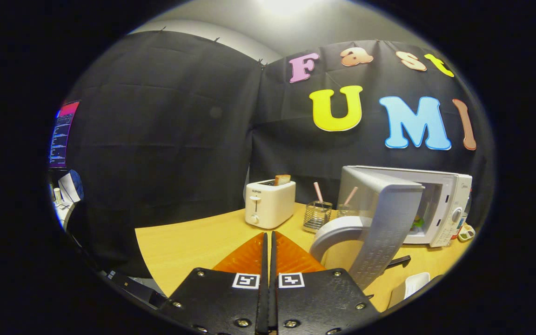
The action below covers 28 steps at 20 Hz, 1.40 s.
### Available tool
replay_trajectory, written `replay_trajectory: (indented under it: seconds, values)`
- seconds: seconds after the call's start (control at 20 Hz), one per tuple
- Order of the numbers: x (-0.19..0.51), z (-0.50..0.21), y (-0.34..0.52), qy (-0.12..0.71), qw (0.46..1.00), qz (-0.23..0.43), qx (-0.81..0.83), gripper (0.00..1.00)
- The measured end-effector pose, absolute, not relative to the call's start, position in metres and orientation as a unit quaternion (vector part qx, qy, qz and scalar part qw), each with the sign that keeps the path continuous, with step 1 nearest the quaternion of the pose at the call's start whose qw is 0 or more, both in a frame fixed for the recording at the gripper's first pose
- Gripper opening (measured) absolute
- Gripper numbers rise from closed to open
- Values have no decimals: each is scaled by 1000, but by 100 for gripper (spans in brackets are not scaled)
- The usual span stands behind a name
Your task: Open the microwave, put the food inside, and close the microwave door.
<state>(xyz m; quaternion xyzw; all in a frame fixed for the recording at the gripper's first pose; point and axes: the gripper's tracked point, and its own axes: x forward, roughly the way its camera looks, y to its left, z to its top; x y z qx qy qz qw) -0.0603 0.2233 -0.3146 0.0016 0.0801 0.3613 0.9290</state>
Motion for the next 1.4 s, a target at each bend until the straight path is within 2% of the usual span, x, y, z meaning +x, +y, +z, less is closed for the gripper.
replay_trajectory:
  seconds: [0.7, 1.4]
  values:
    - [56, -343, 92, 110, 972, 206, 1, 1]
    - [176, -367, -9, 136, 987, 80, 7, 1]
